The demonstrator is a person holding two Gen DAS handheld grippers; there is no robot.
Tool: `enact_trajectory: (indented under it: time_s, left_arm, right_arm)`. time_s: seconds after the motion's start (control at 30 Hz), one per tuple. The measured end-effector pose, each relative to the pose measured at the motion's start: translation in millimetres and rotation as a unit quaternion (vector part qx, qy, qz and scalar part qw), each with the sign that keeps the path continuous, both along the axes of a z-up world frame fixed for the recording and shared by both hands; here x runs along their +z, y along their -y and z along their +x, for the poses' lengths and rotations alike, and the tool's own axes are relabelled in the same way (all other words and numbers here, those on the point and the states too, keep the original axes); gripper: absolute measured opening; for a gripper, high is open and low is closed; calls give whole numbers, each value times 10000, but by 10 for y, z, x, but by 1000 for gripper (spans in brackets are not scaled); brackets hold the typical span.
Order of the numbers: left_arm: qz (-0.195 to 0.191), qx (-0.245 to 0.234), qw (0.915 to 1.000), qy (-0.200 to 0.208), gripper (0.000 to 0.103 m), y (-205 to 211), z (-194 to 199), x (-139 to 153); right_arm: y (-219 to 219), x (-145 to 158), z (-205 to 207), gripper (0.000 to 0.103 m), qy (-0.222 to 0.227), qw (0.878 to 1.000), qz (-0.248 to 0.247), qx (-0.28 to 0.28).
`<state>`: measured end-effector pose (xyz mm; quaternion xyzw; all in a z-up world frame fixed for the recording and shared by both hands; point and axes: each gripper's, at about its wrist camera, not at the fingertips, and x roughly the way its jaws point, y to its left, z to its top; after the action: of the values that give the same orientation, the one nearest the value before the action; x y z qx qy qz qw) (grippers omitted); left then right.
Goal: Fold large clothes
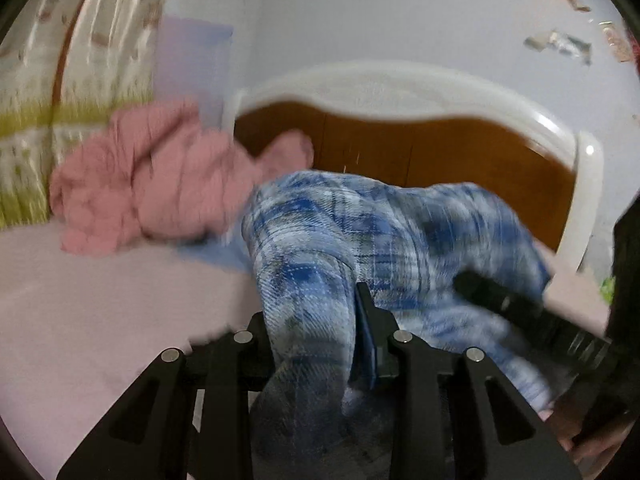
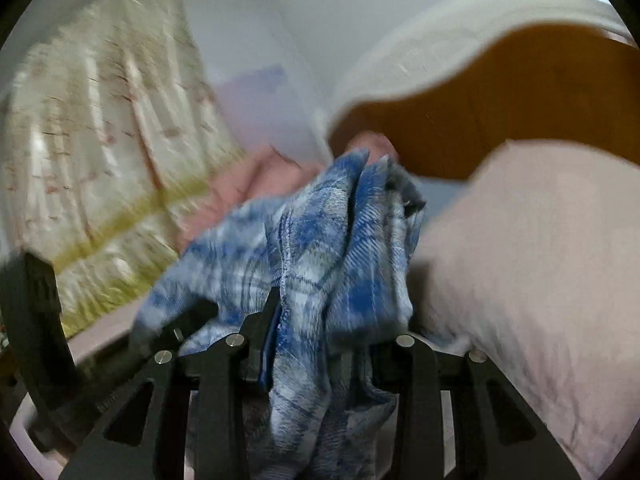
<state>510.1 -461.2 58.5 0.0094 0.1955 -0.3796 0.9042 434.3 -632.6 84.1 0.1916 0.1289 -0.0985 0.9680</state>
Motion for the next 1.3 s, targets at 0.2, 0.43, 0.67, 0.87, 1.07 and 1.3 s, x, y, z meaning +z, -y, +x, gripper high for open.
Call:
enact_trajectory:
  time_s: [0.2,0.43,0.67,0.87,1.07,1.3]
  left_arm:
    - [-730,460,9932,-778,61,-260,123,-237]
    - [-226,835,9930,803,85,-541,-593,174]
    - [-519,1227,9771,1661,103,-1230,-1399,517]
    - [-565,1418,9720,1785,103,-1800,-2077,648]
    - [-296,1652,9749,1463,103,-2330,-2493,463]
    - [14,1953,9742,1132,103,-2687,-2370,-257]
  right_arm:
    - [-7,-75,130,56,-376,9989,-276,-89]
    - [-60,216,-275,83,-374,9921,-853,-843]
    - [-302,590,-1082,95,111,9921,-1087,-618]
    - [-906,584,-1832,96,394,9891,-1399,-221]
    - [-1501,239,-2314,102,588,9890,-1354,-64]
    - [-1902,-535,-2385,102,581,9880,-1428,-86]
